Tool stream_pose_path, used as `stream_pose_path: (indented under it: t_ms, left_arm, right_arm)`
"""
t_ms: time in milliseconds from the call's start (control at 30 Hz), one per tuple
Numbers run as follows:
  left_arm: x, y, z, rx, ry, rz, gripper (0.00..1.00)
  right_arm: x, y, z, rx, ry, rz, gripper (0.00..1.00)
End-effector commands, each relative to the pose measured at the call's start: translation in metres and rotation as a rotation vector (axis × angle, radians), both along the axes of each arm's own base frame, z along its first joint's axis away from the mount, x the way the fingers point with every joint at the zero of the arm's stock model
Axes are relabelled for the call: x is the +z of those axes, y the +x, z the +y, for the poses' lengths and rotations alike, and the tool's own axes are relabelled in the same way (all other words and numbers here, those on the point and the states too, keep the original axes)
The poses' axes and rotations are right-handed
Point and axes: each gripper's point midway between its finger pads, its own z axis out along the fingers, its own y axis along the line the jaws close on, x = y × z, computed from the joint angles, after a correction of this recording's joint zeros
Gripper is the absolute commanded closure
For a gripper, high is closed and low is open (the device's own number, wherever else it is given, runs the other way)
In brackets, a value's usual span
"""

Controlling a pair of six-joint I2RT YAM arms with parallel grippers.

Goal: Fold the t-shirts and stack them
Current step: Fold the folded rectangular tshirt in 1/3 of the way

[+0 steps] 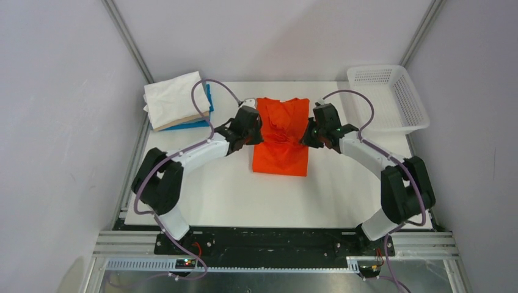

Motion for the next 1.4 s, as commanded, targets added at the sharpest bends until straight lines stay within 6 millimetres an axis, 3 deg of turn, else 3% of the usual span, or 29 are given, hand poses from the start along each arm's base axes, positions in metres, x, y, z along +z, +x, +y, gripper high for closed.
stream_pose_path:
  t_ms: [0,233,367,400,433,467,500,533,600,633,700,733,767,800,833,933,967,1000,1033,1067,1100,1200,1367]
  left_arm:
    - [0.007,0.026,-0.011,-0.059,-0.021,-0.027,1.0]
    - [-0.015,0.05,-0.009,-0.05,-0.02,0.018,1.0]
    - [-0.032,0.062,-0.008,-0.049,-0.019,0.05,0.94]
    - [-0.03,0.065,-0.01,-0.057,-0.033,0.048,0.85]
    - [-0.032,0.064,-0.013,-0.074,-0.045,0.059,0.79]
    - [-0.028,0.064,-0.018,-0.097,-0.067,0.063,0.63]
    - [-0.023,0.063,-0.02,-0.109,-0.076,0.058,0.53]
    - [-0.021,0.062,-0.021,-0.118,-0.084,0.057,0.33]
    - [-0.01,0.061,-0.017,-0.108,-0.085,0.035,0.06]
    - [0.0,0.06,-0.015,-0.102,-0.088,0.015,0.03]
    - [0.011,0.055,-0.007,-0.08,-0.088,-0.006,0.01]
    - [0.004,0.047,-0.002,-0.075,-0.082,0.012,0.01]
    - [0.014,0.041,0.0,-0.07,-0.098,-0.001,0.0]
    - [0.005,0.032,0.004,-0.067,-0.091,0.023,0.0]
    - [0.011,0.025,0.006,-0.061,-0.106,0.017,0.0]
    - [-0.004,-0.008,0.02,-0.046,-0.104,0.062,0.0]
    - [-0.006,-0.015,0.019,-0.04,-0.117,0.068,0.0]
    - [-0.012,-0.026,0.023,-0.03,-0.138,0.074,0.0]
    - [-0.03,-0.042,0.026,-0.035,-0.139,0.114,0.0]
    - [-0.024,-0.044,0.021,-0.047,-0.188,0.1,0.0]
    - [-0.035,-0.053,0.023,-0.048,-0.188,0.124,0.0]
    - [-0.05,-0.059,0.025,-0.018,-0.199,0.163,0.03]
    - [-0.07,-0.058,0.022,0.005,-0.204,0.204,0.19]
  right_arm:
    - [0.008,0.039,0.007,0.038,0.028,-0.06,1.0]
    - [-0.009,0.069,0.0,0.001,0.048,-0.05,0.96]
    - [-0.019,0.081,-0.002,-0.004,0.067,-0.042,0.87]
    - [-0.022,0.082,-0.002,-0.003,0.068,-0.033,0.72]
    - [-0.02,0.086,-0.005,-0.012,0.071,-0.032,0.63]
    - [-0.019,0.088,-0.008,-0.02,0.068,-0.032,0.48]
    - [-0.016,0.088,-0.009,-0.026,0.064,-0.03,0.41]
    - [-0.01,0.088,-0.012,-0.036,0.055,-0.042,0.25]
    - [0.0,0.084,-0.015,-0.052,0.032,-0.053,0.07]
    - [0.006,0.079,-0.018,-0.061,0.012,-0.057,0.04]
    - [0.01,0.068,-0.018,-0.063,-0.03,-0.057,0.01]
    - [0.011,0.061,-0.013,-0.046,-0.043,-0.058,0.01]
    - [0.011,0.054,-0.017,-0.06,-0.073,-0.057,0.01]
    - [0.009,0.046,-0.012,-0.049,-0.082,-0.05,0.01]
    - [0.007,0.036,-0.013,-0.052,-0.09,-0.042,0.01]
    - [-0.012,0.003,-0.01,-0.042,-0.073,0.005,0.01]
    - [-0.006,-0.005,-0.007,-0.032,-0.05,-0.007,0.01]
    - [-0.011,-0.018,-0.008,-0.033,-0.036,-0.001,0.01]
    - [-0.014,-0.026,-0.006,-0.034,-0.018,0.009,0.01]
    - [-0.018,-0.036,-0.005,-0.024,0.005,0.014,0.01]
    - [-0.02,-0.042,-0.003,-0.024,0.029,0.024,0.01]
    - [-0.037,-0.062,-0.005,-0.028,0.061,0.071,0.01]
    - [-0.054,-0.072,-0.004,-0.053,0.09,0.124,0.02]
